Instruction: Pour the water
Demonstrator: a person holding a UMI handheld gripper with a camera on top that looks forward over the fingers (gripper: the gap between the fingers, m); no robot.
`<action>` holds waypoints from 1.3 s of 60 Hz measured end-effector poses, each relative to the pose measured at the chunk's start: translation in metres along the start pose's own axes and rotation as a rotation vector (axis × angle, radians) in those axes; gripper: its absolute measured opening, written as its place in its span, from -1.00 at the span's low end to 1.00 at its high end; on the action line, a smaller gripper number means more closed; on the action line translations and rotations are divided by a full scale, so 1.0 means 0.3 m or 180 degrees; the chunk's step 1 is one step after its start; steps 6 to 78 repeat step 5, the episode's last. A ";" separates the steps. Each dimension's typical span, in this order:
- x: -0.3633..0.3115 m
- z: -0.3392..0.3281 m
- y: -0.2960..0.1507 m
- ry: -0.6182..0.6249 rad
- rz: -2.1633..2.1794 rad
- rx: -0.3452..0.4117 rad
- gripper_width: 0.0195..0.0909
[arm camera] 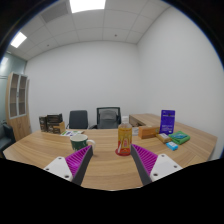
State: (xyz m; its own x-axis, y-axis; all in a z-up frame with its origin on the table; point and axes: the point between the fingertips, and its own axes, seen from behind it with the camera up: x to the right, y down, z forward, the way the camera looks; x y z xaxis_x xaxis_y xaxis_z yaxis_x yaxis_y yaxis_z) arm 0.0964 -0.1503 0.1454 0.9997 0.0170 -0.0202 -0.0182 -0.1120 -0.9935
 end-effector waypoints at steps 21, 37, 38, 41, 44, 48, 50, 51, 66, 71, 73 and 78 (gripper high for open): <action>-0.048 -0.123 0.030 -0.0035 0.0134 0.0009 0.82; -0.048 -0.123 0.030 -0.0035 0.0134 0.0009 0.82; -0.048 -0.123 0.030 -0.0035 0.0134 0.0009 0.82; -0.048 -0.123 0.030 -0.0035 0.0134 0.0009 0.82; -0.048 -0.123 0.030 -0.0035 0.0134 0.0009 0.82; -0.048 -0.123 0.030 -0.0035 0.0134 0.0009 0.82; -0.048 -0.123 0.030 -0.0035 0.0134 0.0009 0.82; -0.048 -0.123 0.030 -0.0035 0.0134 0.0009 0.82; -0.048 -0.123 0.030 -0.0035 0.0134 0.0009 0.82; -0.048 -0.123 0.030 -0.0035 0.0134 0.0009 0.82; -0.048 -0.123 0.030 -0.0035 0.0134 0.0009 0.82; -0.048 -0.123 0.030 -0.0035 0.0134 0.0009 0.82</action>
